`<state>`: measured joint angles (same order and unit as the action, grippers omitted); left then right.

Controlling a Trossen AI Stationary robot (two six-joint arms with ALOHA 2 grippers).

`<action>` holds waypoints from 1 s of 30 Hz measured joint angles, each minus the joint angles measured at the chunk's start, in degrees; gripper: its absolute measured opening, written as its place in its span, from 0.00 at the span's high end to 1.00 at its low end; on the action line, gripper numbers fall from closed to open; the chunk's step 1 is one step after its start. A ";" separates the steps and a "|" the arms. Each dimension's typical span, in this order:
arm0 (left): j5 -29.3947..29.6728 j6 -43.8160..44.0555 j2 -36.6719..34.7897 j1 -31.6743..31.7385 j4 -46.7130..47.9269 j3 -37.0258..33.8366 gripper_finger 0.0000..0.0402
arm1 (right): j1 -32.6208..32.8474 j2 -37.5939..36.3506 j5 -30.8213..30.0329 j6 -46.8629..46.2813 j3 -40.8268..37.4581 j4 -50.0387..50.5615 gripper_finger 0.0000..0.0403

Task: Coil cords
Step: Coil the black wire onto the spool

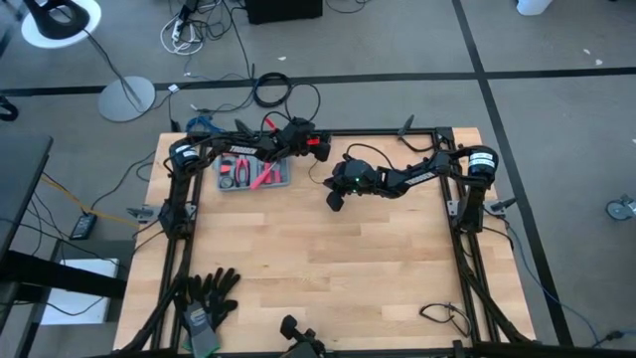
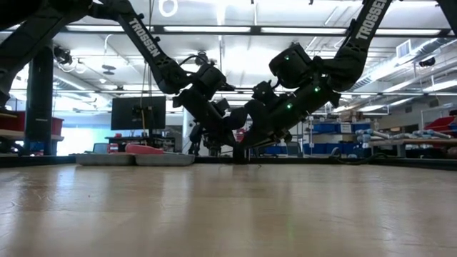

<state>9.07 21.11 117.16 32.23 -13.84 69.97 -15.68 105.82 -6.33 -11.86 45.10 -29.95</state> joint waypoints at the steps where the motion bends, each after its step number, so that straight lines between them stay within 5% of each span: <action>1: -0.30 -0.13 0.00 0.00 -0.26 0.00 0.96 | 0.00 0.00 0.02 -0.11 0.00 0.00 0.90; 13: -2.45 -1.30 0.00 0.00 -0.19 0.00 1.00 | 0.22 0.00 0.84 -0.69 0.00 0.18 0.90; 23: -8.04 -5.05 -3.80 -0.22 7.97 -0.18 1.00 | 0.87 -1.46 7.95 -3.82 0.00 4.45 0.90; 30: -10.20 -6.04 -11.28 -3.31 8.41 -8.62 1.00 | 3.94 -4.27 7.91 -4.48 0.02 5.75 0.90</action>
<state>-1.13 15.07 105.88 28.92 -5.43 61.36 -11.75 101.55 1.58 -16.34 45.12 -24.21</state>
